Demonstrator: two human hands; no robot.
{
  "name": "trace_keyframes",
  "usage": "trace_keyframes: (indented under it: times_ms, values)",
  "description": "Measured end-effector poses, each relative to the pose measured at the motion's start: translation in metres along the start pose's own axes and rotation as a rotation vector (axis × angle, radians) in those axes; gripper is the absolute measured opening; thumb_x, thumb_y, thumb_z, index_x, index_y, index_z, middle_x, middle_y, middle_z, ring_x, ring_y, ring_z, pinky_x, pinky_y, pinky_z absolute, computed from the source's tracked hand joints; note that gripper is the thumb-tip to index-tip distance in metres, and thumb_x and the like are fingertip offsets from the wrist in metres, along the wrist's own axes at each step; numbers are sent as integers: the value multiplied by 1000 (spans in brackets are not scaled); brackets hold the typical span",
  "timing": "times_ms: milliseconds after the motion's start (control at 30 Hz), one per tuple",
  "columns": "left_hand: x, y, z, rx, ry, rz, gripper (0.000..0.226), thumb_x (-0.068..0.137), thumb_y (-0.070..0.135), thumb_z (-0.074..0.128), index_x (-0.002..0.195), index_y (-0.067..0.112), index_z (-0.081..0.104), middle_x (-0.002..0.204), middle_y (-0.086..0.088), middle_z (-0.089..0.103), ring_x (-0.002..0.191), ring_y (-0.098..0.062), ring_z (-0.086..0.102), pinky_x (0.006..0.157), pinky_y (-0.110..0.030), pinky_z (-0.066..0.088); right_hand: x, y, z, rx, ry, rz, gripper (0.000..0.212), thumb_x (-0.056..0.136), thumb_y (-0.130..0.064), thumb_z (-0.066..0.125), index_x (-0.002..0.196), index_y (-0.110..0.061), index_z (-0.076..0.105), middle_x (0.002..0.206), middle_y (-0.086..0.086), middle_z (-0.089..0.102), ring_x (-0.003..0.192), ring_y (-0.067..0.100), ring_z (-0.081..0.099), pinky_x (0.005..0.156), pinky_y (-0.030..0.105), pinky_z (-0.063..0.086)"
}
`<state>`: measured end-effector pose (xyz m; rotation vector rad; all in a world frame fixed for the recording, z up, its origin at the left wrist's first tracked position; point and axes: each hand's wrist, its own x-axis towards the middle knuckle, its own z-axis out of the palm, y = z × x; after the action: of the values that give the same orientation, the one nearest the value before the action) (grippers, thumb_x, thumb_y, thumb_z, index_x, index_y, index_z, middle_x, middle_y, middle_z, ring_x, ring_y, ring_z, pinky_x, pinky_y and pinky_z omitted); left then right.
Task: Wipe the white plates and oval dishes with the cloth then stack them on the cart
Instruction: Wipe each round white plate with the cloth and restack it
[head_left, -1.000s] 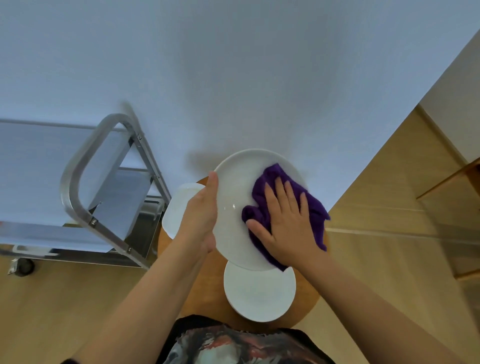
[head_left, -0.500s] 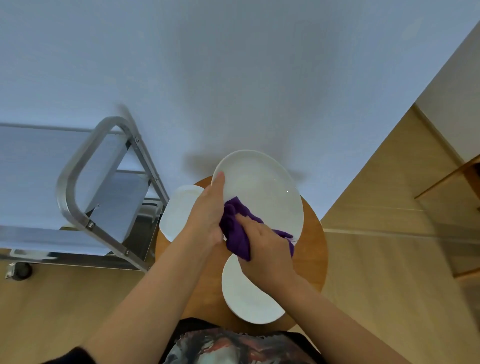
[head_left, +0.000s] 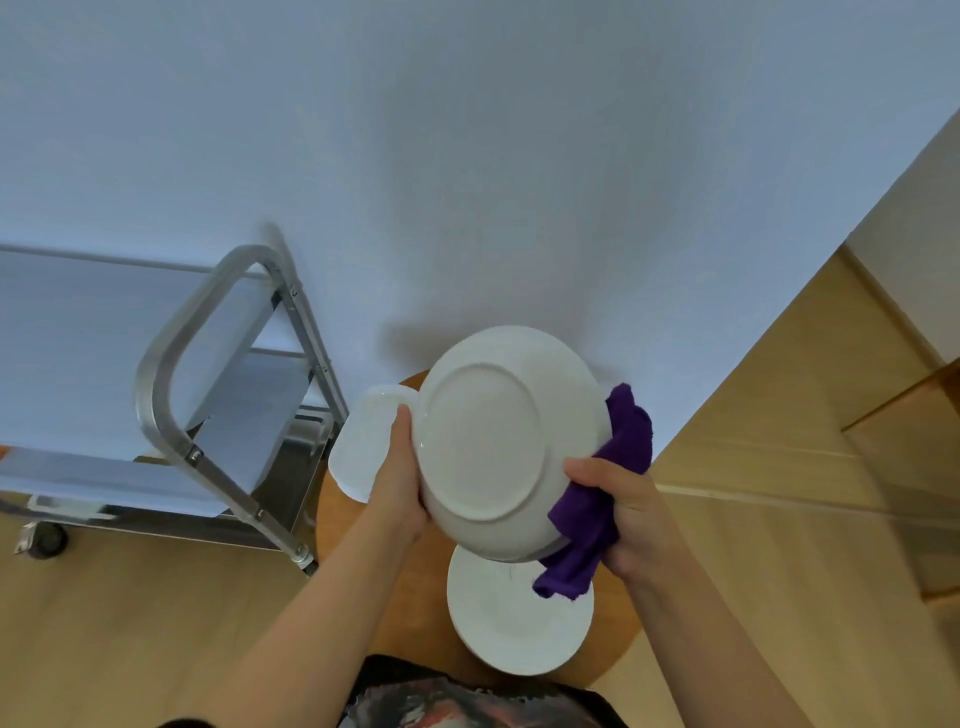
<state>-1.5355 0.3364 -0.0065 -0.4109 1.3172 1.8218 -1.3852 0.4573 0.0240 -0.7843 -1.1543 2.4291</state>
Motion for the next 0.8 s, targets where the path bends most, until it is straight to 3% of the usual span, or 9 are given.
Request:
trace_keyframes:
  times_ms: [33, 167, 300, 400, 467, 533, 567, 633, 800]
  values:
    - [0, 1, 0, -4, 9, 38, 48, 85, 66, 49, 103, 25, 65, 85, -3, 76, 73, -24, 73, 52, -33, 57, 0, 1, -4, 14, 5, 12, 67, 41, -16, 82, 104, -9, 63, 88, 7, 72, 77, 23, 71, 60, 34, 56]
    - [0, 12, -2, 155, 173, 217, 48, 83, 66, 50, 96, 23, 64, 94, -5, 72, 90, -25, 67, 79, -41, 54, -2, 3, -16, -114, 103, -70, 65, 54, -16, 88, 113, -15, 62, 98, 8, 73, 87, 25, 70, 65, 34, 57]
    - [1, 38, -8, 595, 256, 587, 58, 88, 64, 42, 63, 13, 43, 58, -5, 49, 62, -23, 49, 61, -31, 43, 3, -2, -25, -419, 383, -312, 27, 70, -33, 78, 91, -20, 65, 74, 2, 71, 72, 27, 68, 60, 39, 56]
    - [-8, 48, 3, 865, 233, 844, 59, 87, 60, 50, 54, 15, 32, 49, 1, 33, 48, -16, 32, 50, -26, 29, 12, -24, -12, -434, 167, -389, 48, 63, -50, 69, 101, -23, 58, 72, -7, 68, 71, 15, 68, 59, 27, 54]
    - [-18, 47, 16, 1023, 231, 945, 61, 80, 66, 49, 51, 16, 31, 46, 4, 32, 45, -13, 31, 48, -28, 27, 18, -37, 4, -687, -95, -359, 51, 63, -49, 60, 113, -41, 51, 102, -13, 66, 102, 17, 63, 81, 35, 54]
    - [-28, 48, 27, 1149, 239, 996, 62, 73, 72, 41, 54, 13, 40, 48, 3, 38, 46, -13, 37, 47, -29, 31, 21, -49, 18, -1119, -307, -413, 71, 66, -47, 51, 133, -52, 28, 142, -17, 38, 133, 13, 35, 105, 35, 37]
    - [-33, 50, 29, 1208, 247, 1020, 64, 71, 75, 38, 56, 13, 44, 49, 3, 42, 47, -12, 40, 46, -28, 33, 23, -54, 21, -1283, -348, -461, 80, 67, -48, 49, 139, -53, 15, 149, -21, 22, 139, 9, 22, 109, 32, 30]
    - [-40, 54, 29, 1266, 243, 1083, 64, 67, 79, 34, 54, 16, 43, 48, 5, 42, 47, -8, 40, 44, -26, 27, 25, -62, 23, -1432, -383, -535, 88, 70, -51, 54, 142, -53, 4, 151, -22, 13, 138, 4, 19, 108, 28, 31]
    - [-50, 52, 27, 1256, 156, 1131, 54, 71, 74, 48, 50, 26, 34, 45, 11, 35, 46, -5, 37, 46, -24, 23, 27, -56, 22, -1448, -349, -643, 91, 62, -57, 69, 134, -60, 13, 121, -23, 38, 111, -4, 42, 86, 21, 49]
